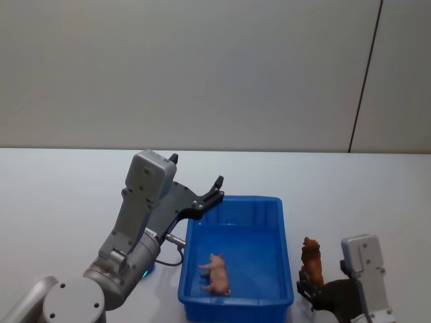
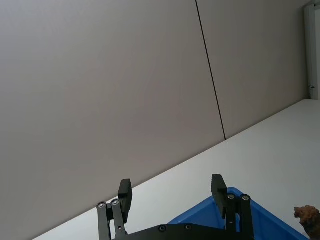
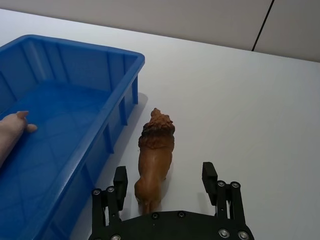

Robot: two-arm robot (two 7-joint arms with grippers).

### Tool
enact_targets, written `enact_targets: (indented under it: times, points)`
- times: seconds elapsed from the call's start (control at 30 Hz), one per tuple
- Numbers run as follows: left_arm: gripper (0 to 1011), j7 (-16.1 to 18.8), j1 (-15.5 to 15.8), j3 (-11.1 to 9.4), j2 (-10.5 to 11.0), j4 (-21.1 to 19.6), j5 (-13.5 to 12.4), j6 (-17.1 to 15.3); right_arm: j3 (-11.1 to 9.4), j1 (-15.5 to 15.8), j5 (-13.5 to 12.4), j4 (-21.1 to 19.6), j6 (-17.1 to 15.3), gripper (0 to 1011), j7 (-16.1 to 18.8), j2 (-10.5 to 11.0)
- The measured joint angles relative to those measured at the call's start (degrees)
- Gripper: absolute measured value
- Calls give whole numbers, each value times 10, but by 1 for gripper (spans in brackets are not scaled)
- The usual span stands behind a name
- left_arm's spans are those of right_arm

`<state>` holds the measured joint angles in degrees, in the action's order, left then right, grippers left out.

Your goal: Pick up the two dolls from the table and place them into the box.

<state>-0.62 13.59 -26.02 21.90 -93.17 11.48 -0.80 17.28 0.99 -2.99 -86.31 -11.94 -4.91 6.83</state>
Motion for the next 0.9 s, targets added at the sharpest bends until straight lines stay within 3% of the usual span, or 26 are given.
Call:
enact_targets:
  times: [0.33, 0.67, 0.9]
  points:
    - [1001, 0, 0, 0, 0, 0, 0, 0, 4, -10, 3, 24, 4, 703, 1, -12]
    - [1001, 0, 0, 0, 0, 0, 0, 0, 6, -14, 5, 23, -1, 358, -10, -20]
    - [1001, 0, 0, 0, 0, 0, 0, 0, 6, -12, 9, -1, -5, 306, -20, -23]
